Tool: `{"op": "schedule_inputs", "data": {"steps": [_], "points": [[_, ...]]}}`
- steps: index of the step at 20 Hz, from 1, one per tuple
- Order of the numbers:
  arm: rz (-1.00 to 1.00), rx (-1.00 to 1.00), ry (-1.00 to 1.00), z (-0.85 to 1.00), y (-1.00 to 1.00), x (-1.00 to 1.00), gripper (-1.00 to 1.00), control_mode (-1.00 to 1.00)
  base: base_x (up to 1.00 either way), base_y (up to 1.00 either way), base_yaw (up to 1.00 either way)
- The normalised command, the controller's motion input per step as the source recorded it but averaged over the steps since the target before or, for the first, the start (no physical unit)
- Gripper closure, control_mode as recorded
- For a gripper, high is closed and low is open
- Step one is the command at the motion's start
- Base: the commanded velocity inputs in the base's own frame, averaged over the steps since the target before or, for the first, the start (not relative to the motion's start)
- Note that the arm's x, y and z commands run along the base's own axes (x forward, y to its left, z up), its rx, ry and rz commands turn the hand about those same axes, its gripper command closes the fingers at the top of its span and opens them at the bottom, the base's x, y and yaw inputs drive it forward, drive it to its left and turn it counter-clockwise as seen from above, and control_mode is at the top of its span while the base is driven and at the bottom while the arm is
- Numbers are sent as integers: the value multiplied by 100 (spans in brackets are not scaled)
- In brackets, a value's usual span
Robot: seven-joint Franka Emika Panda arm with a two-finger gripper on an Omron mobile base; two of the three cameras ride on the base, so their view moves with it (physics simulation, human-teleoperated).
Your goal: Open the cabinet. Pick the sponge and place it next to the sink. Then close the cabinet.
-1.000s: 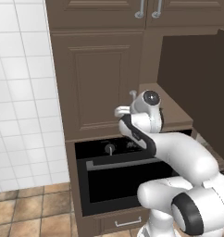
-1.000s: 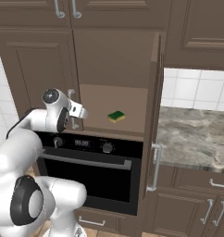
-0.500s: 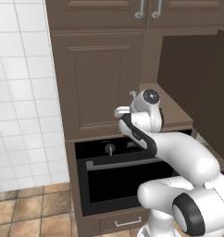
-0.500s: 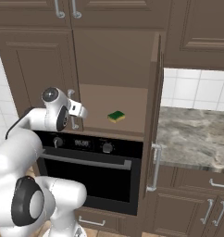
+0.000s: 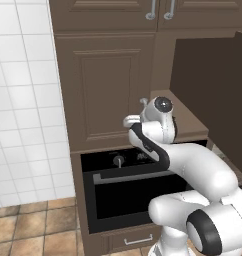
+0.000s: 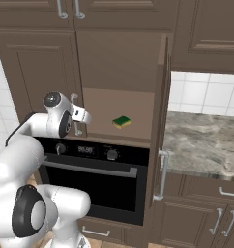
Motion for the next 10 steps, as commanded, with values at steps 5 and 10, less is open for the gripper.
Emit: {"op": "schedule_inputs", "data": {"steps": [5, 10], "points": [[0, 0, 0, 0, 0, 0, 100, -100, 0, 0, 0], [0, 0, 0, 0, 0, 0, 100, -100, 0, 0, 0]]}}
